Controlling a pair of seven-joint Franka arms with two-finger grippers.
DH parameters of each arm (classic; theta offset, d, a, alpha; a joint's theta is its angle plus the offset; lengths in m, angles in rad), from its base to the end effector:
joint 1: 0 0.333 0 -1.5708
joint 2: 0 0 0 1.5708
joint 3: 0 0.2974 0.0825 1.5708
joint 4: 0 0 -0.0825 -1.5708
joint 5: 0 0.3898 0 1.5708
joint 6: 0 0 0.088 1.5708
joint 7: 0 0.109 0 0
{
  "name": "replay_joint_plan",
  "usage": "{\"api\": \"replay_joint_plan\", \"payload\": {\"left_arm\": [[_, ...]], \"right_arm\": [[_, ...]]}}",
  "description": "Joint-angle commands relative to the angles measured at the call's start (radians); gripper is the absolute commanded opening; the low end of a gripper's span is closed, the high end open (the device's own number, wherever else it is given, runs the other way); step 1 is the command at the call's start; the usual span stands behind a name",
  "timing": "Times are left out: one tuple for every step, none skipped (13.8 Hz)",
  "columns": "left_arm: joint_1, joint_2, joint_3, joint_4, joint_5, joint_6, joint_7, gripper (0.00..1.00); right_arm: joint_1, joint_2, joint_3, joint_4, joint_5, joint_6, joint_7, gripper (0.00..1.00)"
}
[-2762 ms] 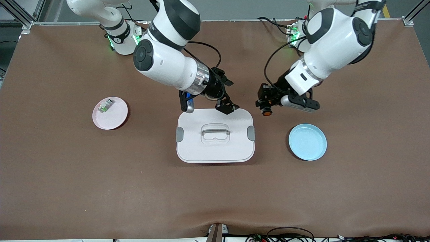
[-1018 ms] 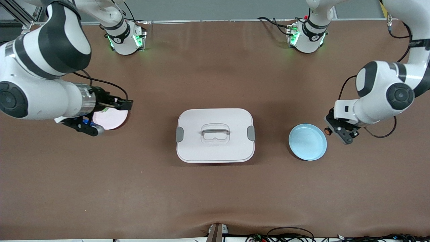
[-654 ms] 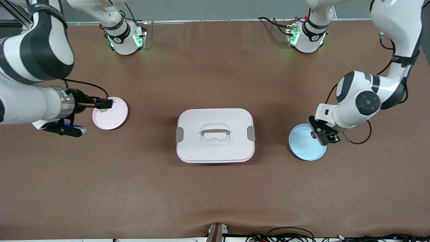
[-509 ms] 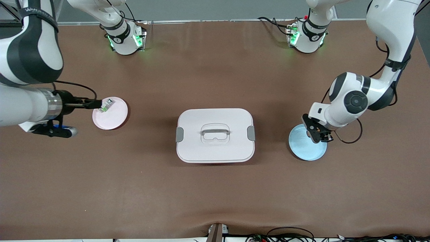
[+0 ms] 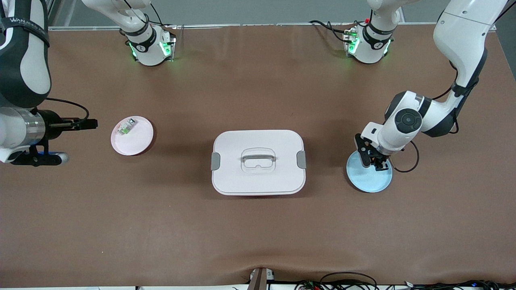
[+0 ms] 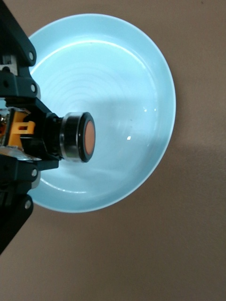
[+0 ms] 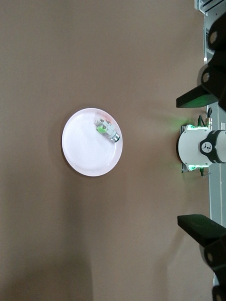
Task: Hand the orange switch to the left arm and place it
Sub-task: 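Lower the switch onto the blue plate and open the left gripper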
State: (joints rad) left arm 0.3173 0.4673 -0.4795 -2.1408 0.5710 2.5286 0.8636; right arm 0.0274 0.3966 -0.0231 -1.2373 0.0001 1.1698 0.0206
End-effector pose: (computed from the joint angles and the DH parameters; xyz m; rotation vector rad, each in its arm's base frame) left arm 0.5543 -0.1029 0.1816 -2.2641 2.0117 0.0390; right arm 0.6151 0.0052 0.4964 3.0431 -0.0253 -0.7187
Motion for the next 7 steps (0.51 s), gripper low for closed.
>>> {"api": "replay_joint_plan", "payload": {"left_arm": [[0.020, 0.033, -0.007, 0.022, 0.056, 0.024, 0.011, 0.00], [0.020, 0.039, -0.007, 0.028, 0.056, 0.025, 0.009, 0.00], [0.019, 0.045, -0.007, 0.036, 0.056, 0.025, 0.006, 0.05], [0.017, 0.047, -0.007, 0.039, 0.055, 0.025, 0.003, 0.33], [0.020, 0.047, -0.007, 0.042, 0.055, 0.025, 0.000, 0.87], [0.022, 0.045, -0.005, 0.051, 0.055, 0.024, -0.017, 1.00], [0.020, 0.042, -0.005, 0.058, 0.055, 0.022, -0.044, 1.00]], "right_arm": [[-0.015, -0.010, 0.015, 0.021, -0.032, 0.001, -0.019, 1.00], [-0.021, -0.012, 0.015, 0.030, -0.032, 0.004, -0.010, 1.00], [-0.024, -0.012, 0.015, 0.035, -0.032, 0.002, -0.011, 1.00], [-0.027, -0.012, 0.014, 0.054, -0.032, 0.002, -0.005, 1.00], [-0.029, -0.012, 0.014, 0.082, -0.034, 0.001, -0.004, 1.00], [-0.040, -0.012, 0.014, 0.099, -0.032, 0.002, 0.002, 1.00], [-0.047, -0.013, 0.015, 0.110, -0.032, 0.002, 0.021, 1.00]]}}
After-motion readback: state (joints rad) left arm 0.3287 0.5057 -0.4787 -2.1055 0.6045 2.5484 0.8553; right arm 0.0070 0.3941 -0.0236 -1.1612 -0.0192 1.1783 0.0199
